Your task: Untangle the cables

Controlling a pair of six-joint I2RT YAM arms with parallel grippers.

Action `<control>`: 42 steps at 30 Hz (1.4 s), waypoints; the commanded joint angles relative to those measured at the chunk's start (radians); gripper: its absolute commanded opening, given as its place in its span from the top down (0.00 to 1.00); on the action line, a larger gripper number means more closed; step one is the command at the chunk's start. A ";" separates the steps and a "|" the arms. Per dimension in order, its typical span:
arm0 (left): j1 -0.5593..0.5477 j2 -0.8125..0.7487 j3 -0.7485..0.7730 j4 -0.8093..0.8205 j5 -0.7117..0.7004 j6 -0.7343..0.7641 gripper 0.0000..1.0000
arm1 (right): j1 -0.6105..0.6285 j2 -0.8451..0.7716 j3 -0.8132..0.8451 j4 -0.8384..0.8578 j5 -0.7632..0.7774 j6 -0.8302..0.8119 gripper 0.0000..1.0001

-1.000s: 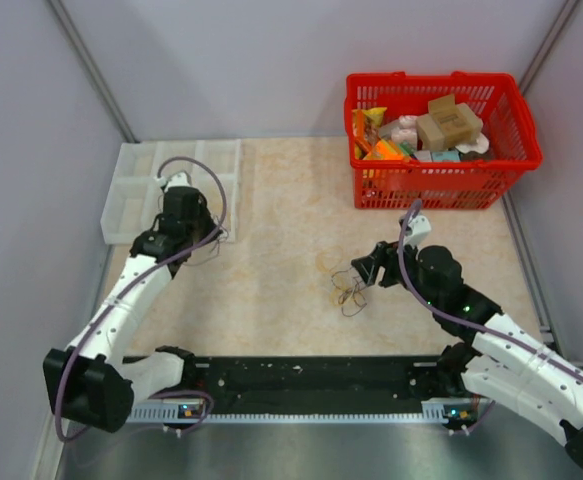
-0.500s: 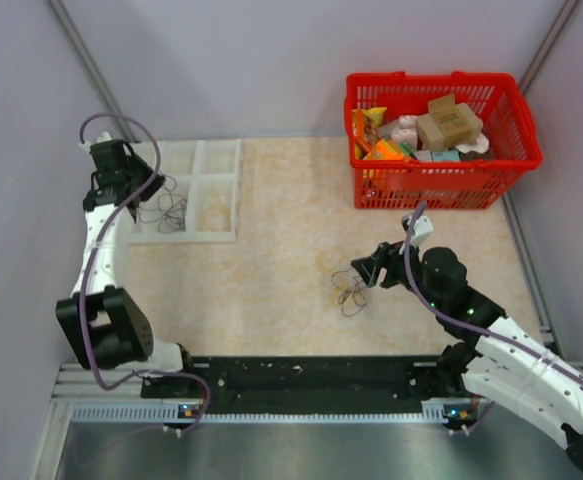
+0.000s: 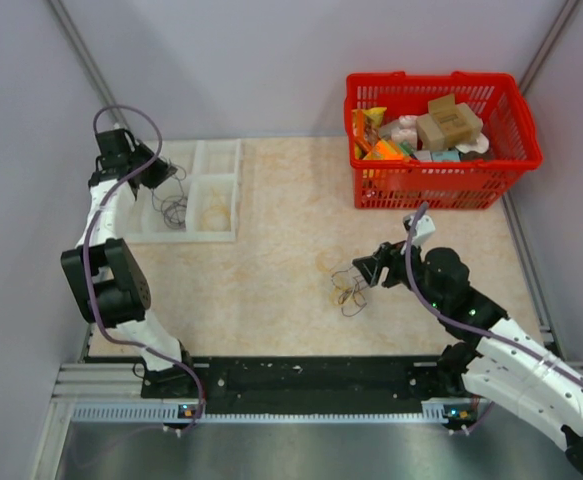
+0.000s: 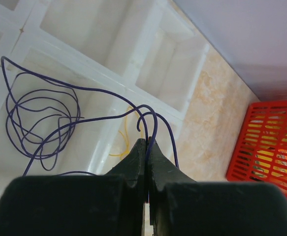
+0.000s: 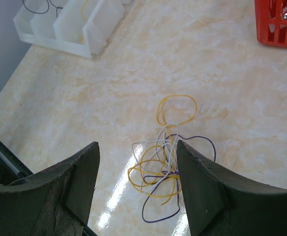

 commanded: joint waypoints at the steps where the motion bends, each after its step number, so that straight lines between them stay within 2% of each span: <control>1: 0.045 0.086 0.018 0.001 0.047 0.053 1.00 | -0.015 -0.032 0.027 0.007 0.005 -0.019 0.36; 4: 0.046 0.181 0.107 -0.125 0.029 0.142 1.00 | -0.017 -0.038 0.029 0.002 0.004 -0.022 0.36; 6: 0.043 0.237 0.187 -0.228 -0.052 0.182 1.00 | -0.019 -0.038 0.030 0.001 0.001 -0.019 0.36; 10: 0.011 0.261 0.193 -0.240 -0.245 0.242 1.00 | -0.019 -0.032 0.026 0.011 0.001 -0.009 0.36; 13: -0.013 0.298 0.212 -0.271 -0.304 0.241 1.00 | -0.019 -0.027 0.027 0.016 -0.005 -0.006 0.36; 17: -0.027 0.386 0.236 -0.309 -0.279 0.215 0.98 | -0.020 -0.027 0.030 0.014 -0.002 -0.009 0.36; 21: -0.058 0.420 0.242 -0.318 -0.272 0.231 0.86 | -0.020 -0.033 0.024 0.014 -0.001 -0.004 0.36; 24: -0.063 0.369 0.213 -0.312 -0.282 0.224 0.65 | -0.020 -0.033 0.027 0.010 -0.005 -0.003 0.36; 28: -0.061 0.236 0.144 -0.233 -0.299 0.224 0.49 | -0.020 -0.036 0.023 0.011 -0.002 -0.003 0.36; 33: -0.061 0.157 0.163 -0.259 -0.311 0.225 0.49 | -0.020 -0.025 0.027 0.013 -0.009 -0.007 0.36; 37: -0.058 0.110 0.152 -0.275 -0.377 0.227 0.50 | -0.022 -0.012 0.041 0.013 -0.010 -0.016 0.36; 40: -0.027 0.062 0.098 -0.210 -0.327 0.245 0.48 | -0.022 0.007 0.055 0.013 -0.037 -0.019 0.36; 42: 0.025 0.041 0.064 -0.181 -0.241 0.232 0.44 | -0.022 0.016 0.064 0.013 -0.041 -0.019 0.36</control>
